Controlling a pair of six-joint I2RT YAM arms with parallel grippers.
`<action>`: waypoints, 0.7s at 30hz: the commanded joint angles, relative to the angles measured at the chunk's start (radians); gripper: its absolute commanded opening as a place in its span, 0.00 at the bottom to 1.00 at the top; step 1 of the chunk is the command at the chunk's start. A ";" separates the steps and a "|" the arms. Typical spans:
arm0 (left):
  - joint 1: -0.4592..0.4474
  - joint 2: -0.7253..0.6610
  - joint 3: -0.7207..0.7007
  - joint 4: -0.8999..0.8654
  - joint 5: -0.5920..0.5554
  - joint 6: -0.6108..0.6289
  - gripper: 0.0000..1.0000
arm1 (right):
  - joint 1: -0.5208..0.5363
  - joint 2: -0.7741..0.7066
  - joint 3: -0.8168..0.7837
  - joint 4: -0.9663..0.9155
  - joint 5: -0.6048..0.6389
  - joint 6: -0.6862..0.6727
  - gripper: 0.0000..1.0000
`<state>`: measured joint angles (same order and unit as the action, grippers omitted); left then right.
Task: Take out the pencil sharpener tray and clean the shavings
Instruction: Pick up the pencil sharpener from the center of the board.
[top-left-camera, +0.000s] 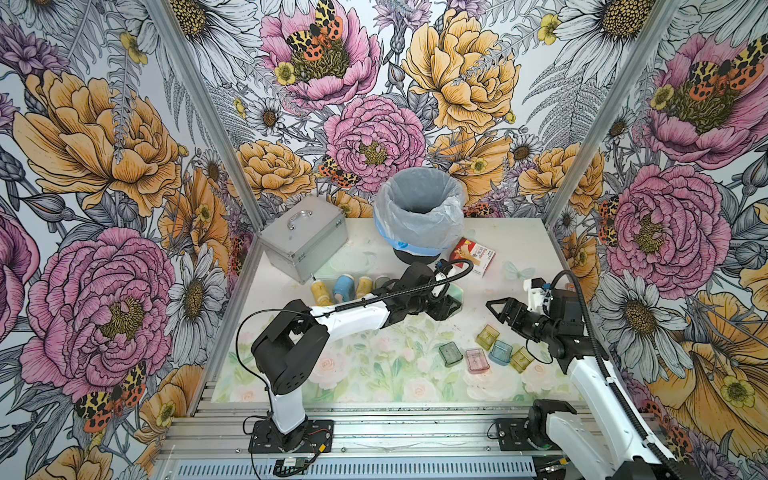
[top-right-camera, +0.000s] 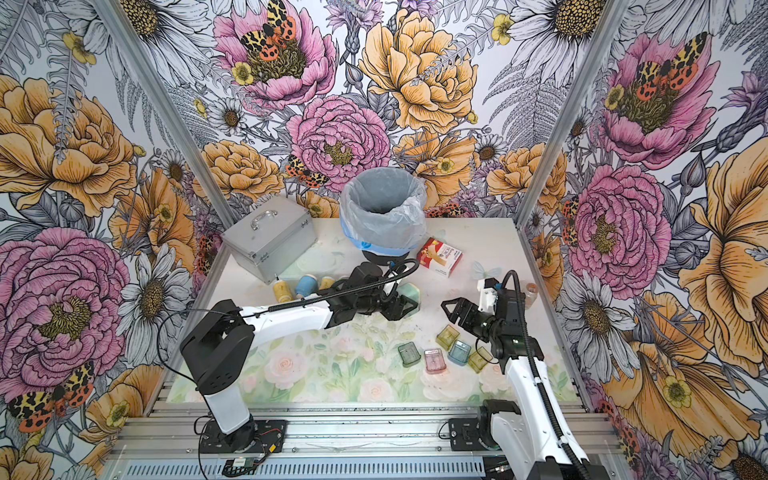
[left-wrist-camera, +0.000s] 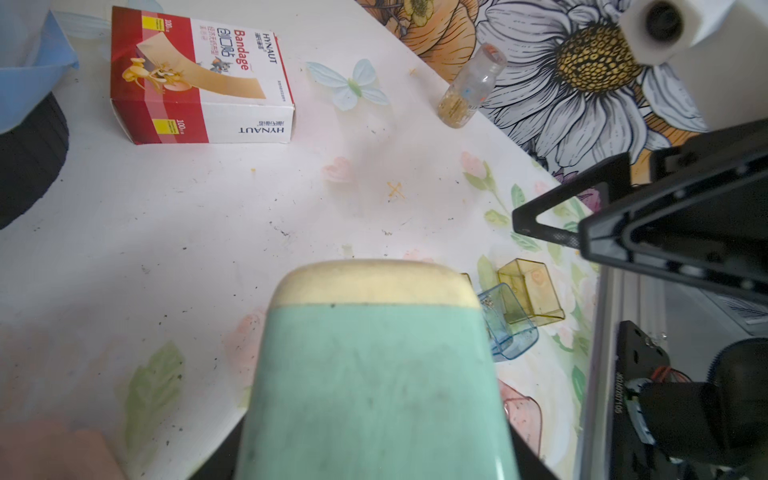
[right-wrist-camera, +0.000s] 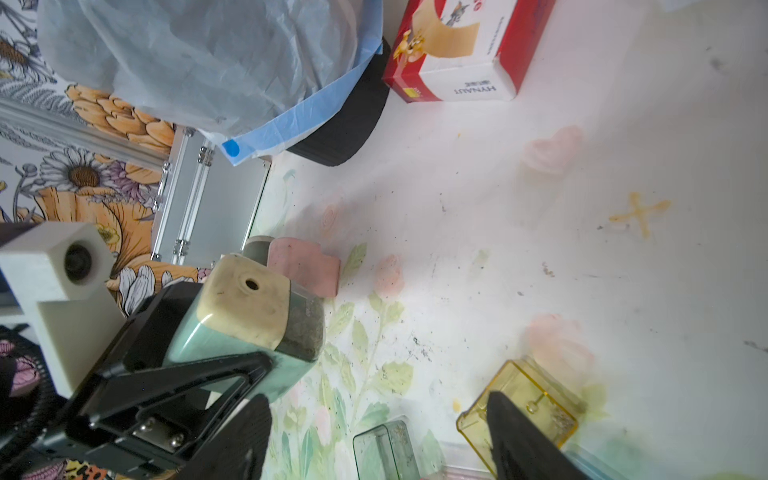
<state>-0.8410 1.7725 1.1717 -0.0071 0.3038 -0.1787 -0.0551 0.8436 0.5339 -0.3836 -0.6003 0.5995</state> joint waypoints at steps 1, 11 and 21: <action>0.033 -0.073 -0.021 0.032 0.145 -0.032 0.18 | 0.044 -0.033 0.036 0.017 0.052 -0.047 0.82; 0.082 -0.149 -0.069 0.015 0.405 -0.053 0.18 | 0.144 -0.101 0.031 0.057 0.031 -0.059 0.78; 0.119 -0.223 -0.113 0.011 0.568 -0.043 0.20 | 0.220 -0.149 0.026 0.080 0.001 -0.058 0.75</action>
<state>-0.7395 1.5970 1.0698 -0.0265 0.7761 -0.2329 0.1448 0.7242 0.5415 -0.3458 -0.5804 0.5583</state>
